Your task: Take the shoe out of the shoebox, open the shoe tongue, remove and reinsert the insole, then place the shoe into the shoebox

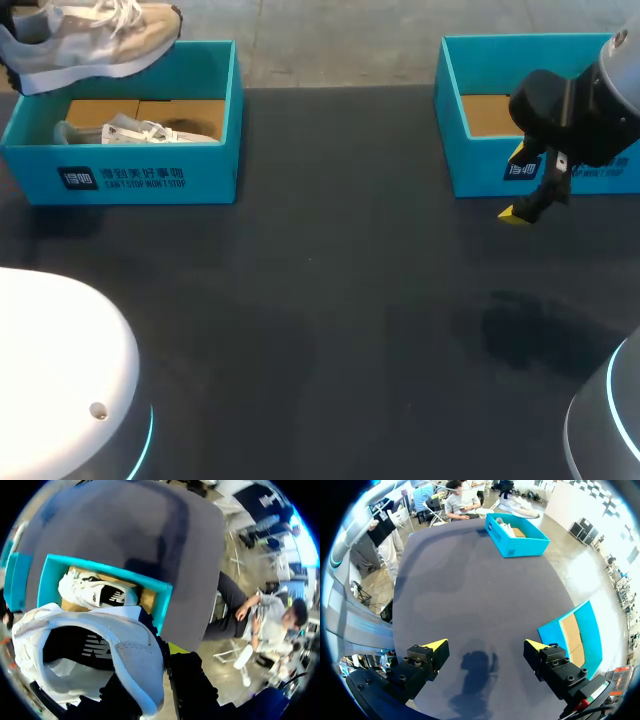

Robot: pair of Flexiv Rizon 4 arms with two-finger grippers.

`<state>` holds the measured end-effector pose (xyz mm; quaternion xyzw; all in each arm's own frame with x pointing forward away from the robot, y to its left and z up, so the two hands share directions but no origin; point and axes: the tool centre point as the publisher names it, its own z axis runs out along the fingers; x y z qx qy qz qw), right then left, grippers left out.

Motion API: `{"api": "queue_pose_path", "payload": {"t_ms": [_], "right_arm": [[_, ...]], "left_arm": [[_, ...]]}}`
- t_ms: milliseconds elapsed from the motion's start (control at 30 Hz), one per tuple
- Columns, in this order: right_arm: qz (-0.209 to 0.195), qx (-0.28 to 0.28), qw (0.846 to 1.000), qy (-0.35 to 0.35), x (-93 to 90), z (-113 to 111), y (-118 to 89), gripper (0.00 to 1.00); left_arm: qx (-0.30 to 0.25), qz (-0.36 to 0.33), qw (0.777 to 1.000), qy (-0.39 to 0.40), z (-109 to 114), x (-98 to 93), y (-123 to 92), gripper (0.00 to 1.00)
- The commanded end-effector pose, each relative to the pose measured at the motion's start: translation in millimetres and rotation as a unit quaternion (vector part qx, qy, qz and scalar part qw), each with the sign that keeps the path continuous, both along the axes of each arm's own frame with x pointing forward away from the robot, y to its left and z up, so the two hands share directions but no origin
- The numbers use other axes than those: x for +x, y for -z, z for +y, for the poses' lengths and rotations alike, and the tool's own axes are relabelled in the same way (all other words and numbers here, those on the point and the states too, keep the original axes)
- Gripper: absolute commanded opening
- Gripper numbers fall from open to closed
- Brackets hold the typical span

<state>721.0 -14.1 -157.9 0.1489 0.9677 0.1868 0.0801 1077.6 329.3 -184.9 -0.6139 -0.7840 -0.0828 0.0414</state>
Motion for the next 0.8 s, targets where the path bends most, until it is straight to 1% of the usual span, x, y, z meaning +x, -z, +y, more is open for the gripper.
{"api": "queue_pose_path", "payload": {"t_ms": [33, 67, 800], "right_arm": [[0.001, -0.001, 1.0, 0.0, 1.7, 1.0, 1.0, 1.0], [0.001, -0.001, 1.0, 0.0, 1.7, 1.0, 1.0, 1.0], [0.001, -0.001, 1.0, 0.0, 1.7, 1.0, 1.0, 1.0]], "left_arm": [[-0.029, 0.024, 0.997, 0.072, 8.9, 14.9, -1.5, 0.0], [-0.03, 0.026, 0.997, 0.069, 9.0, 17.1, -1.6, 0.0], [-0.03, 0.026, 0.997, 0.069, 9.0, 17.1, -1.6, 0.0]]}}
